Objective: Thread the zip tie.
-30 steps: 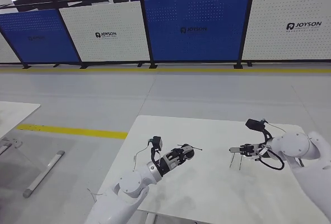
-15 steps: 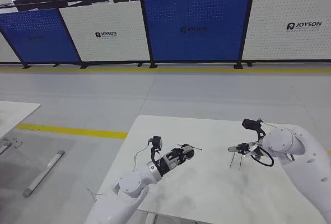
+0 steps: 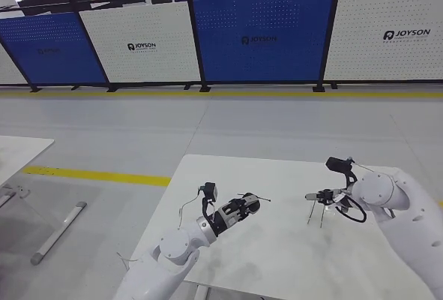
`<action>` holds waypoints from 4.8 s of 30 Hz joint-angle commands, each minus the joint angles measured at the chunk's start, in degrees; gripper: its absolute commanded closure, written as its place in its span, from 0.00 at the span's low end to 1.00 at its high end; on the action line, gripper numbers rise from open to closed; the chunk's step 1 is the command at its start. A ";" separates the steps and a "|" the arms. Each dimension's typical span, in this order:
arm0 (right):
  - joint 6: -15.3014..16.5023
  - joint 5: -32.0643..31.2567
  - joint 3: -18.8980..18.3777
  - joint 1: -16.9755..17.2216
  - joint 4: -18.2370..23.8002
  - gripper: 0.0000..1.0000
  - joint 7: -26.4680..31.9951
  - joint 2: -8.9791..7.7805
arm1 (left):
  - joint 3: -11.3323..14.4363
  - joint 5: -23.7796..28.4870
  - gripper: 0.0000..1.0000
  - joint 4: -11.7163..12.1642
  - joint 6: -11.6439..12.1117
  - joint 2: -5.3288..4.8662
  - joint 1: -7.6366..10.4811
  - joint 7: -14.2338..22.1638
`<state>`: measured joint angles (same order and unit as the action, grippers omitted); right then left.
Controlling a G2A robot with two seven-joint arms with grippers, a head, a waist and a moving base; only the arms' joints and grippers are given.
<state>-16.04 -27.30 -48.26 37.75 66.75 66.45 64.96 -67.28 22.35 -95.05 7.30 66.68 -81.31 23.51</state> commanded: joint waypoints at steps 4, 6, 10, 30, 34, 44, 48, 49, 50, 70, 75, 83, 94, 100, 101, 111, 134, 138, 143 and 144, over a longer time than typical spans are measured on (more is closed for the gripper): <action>-3.44 -2.39 0.67 -0.57 -0.34 0.58 2.64 0.14 | 0.00 0.00 1.00 0.00 0.00 0.00 0.00 0.00; -3.44 -2.50 0.75 -1.08 -1.73 0.57 3.97 0.40 | 0.00 0.00 1.00 0.00 0.00 0.00 0.00 0.00; -3.44 -2.45 1.46 -2.22 -4.10 0.57 5.33 1.21 | 0.00 0.00 1.00 0.00 0.00 0.00 0.00 0.00; -3.44 -4.88 8.43 -8.67 -21.27 0.75 3.43 9.23 | 0.00 0.00 1.00 0.00 0.00 0.00 0.00 0.00; -3.44 -5.33 8.96 -9.44 -24.14 0.75 2.22 10.86 | 0.00 0.00 1.00 0.00 0.00 0.00 0.00 0.00; -3.44 -6.01 10.36 -10.94 -30.16 0.74 1.82 14.34 | 0.00 0.00 1.00 0.00 0.00 0.00 0.00 0.00; -3.44 -6.38 10.64 -11.46 -32.39 0.74 1.44 15.35 | 0.00 0.00 1.00 0.00 0.00 0.00 0.00 0.00; -3.44 -6.47 10.67 -11.60 -33.01 0.74 1.25 15.63 | 0.00 0.00 1.00 0.00 0.00 0.00 0.00 0.00; -3.44 -6.49 10.68 -11.69 -33.47 0.74 1.14 15.83 | 0.00 0.00 1.00 0.00 0.00 0.00 0.00 0.00; -2.24 -6.75 11.11 -13.74 -41.06 0.80 -0.31 19.15 | 0.00 0.00 1.00 0.00 0.00 0.00 0.00 0.00; -1.50 -6.81 11.20 -14.27 -42.82 0.99 -0.59 19.87 | 0.00 0.00 1.00 0.00 0.00 0.00 0.00 0.00; 0.35 -6.36 10.68 -15.16 -45.43 1.00 -1.15 20.64 | 0.00 0.00 1.00 0.00 0.00 0.00 0.00 0.00; 3.99 -5.23 8.17 -15.25 -44.69 1.00 -1.59 19.40 | 0.00 0.00 1.00 0.00 0.00 0.00 0.00 0.00; 3.72 -5.87 6.55 -14.20 -41.56 1.00 -0.96 17.81 | 0.00 0.00 1.00 0.00 0.00 0.00 0.00 0.00; 3.57 -6.02 6.26 -13.94 -40.93 1.00 -0.84 17.52 | 0.00 0.00 1.00 0.00 0.00 0.00 0.00 0.00; 3.50 -5.94 0.66 -9.57 -31.30 1.00 2.14 13.21 | 0.00 0.00 1.00 0.00 0.00 0.00 0.00 0.00; 2.87 -6.11 -4.64 -4.81 -23.87 1.00 1.38 10.06 | 0.00 0.00 1.00 0.00 0.00 0.00 0.00 0.00; 3.51 -5.56 -6.88 -4.07 -22.69 1.00 -0.37 9.19 | 0.00 0.00 1.00 0.00 0.00 0.00 0.00 0.00; 3.82 -5.41 -11.08 -1.13 -17.60 1.00 -3.24 7.42 | 0.00 0.00 1.00 0.00 0.00 0.00 0.00 0.00; 3.91 -5.34 -12.04 -0.24 -16.09 1.00 -3.64 7.02 | 0.00 0.00 1.00 0.00 0.00 0.00 0.00 0.00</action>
<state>-12.14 -32.69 -59.49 36.86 49.47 63.08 72.27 -67.28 22.35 -95.05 7.30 66.68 -81.31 23.51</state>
